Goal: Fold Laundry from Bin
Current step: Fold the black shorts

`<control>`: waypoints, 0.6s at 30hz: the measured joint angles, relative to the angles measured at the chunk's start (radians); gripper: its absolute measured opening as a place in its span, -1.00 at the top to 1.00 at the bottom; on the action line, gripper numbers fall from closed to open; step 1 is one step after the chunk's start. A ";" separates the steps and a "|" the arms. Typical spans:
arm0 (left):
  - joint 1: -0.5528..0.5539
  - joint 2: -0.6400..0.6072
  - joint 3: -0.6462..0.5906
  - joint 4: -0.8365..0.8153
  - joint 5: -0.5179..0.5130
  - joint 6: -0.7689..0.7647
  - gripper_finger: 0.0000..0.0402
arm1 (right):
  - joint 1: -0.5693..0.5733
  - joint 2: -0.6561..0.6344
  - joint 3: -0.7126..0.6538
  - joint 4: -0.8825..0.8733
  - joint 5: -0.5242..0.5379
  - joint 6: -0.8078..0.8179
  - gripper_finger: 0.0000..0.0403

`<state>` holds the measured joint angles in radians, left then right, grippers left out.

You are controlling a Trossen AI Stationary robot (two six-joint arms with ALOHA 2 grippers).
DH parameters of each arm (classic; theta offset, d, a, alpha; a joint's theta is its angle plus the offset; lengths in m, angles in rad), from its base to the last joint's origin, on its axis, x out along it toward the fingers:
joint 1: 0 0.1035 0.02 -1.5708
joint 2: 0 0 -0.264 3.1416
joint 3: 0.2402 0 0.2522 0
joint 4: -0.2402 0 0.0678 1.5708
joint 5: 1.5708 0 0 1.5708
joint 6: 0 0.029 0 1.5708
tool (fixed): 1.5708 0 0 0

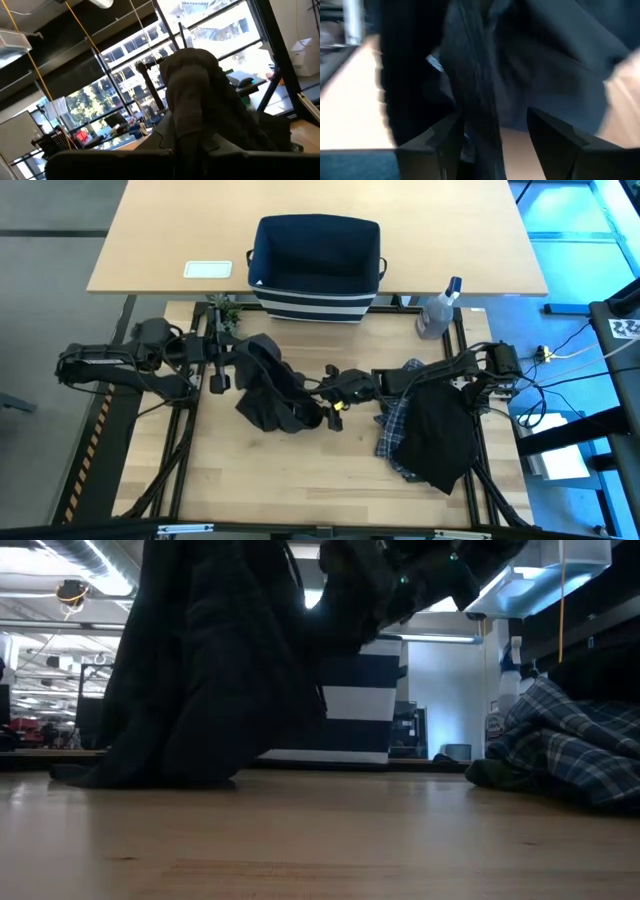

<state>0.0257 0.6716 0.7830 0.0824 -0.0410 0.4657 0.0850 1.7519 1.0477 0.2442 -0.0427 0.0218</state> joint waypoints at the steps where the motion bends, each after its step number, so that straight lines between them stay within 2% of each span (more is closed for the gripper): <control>1: 0.000 0.000 0.000 0.005 0.000 0.000 0.95 | 0.000 0.000 0.000 -0.015 0.032 0.000 -0.06; 6: 0.000 -0.006 0.000 0.042 -0.034 0.017 0.95 | 0.000 0.000 0.000 -0.064 0.066 0.033 -0.06; 10: 0.000 -0.006 0.026 0.050 -0.082 0.038 0.94 | 0.000 0.000 0.000 -0.095 0.036 0.082 -0.06; 18: 0.000 0.002 0.101 0.048 -0.090 0.043 0.94 | 0.000 0.000 0.000 -0.072 -0.026 0.118 -0.06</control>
<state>0.0257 0.6735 0.8840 0.1307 -0.1305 0.5087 0.0853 1.7519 1.0477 0.1721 -0.0683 0.1401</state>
